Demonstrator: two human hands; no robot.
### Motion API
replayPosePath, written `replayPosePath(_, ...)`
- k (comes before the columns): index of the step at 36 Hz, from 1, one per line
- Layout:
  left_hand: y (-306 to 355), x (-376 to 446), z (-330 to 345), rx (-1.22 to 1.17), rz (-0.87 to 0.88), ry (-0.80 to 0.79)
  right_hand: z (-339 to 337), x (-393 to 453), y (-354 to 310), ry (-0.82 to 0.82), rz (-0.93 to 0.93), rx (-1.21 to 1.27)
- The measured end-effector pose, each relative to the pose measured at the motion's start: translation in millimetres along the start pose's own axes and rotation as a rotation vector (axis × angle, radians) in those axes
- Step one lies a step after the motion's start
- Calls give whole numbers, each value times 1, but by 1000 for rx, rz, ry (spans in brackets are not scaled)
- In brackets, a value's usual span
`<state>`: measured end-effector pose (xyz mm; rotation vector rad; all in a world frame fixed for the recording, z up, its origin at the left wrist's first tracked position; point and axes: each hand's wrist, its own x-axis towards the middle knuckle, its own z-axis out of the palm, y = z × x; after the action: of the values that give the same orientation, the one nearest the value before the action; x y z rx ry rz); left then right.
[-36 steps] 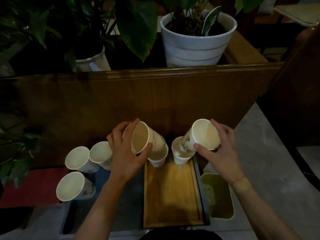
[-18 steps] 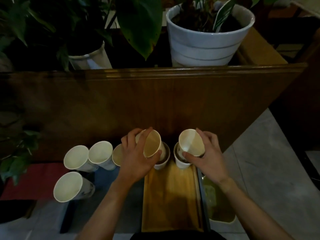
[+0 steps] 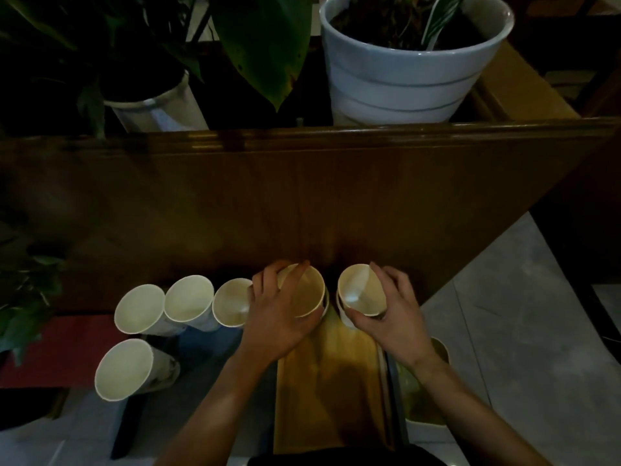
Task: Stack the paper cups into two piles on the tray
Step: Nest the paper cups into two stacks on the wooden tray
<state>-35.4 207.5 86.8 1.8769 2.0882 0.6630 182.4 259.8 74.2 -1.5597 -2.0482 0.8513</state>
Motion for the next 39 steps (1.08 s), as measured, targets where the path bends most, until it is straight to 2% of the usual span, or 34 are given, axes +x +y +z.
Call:
replayPosePath(23, -13, -3, 31, 15, -17, -93, 19, -4, 15, -6, -1, 28)
replayPosePath(34, -17, -2, 35, 59, 40, -70, 19, -10, 12, -7, 11, 74)
replayPosePath(39, -16, -11, 31, 25, 39, -18, 12, -23, 10, 62, 9, 47)
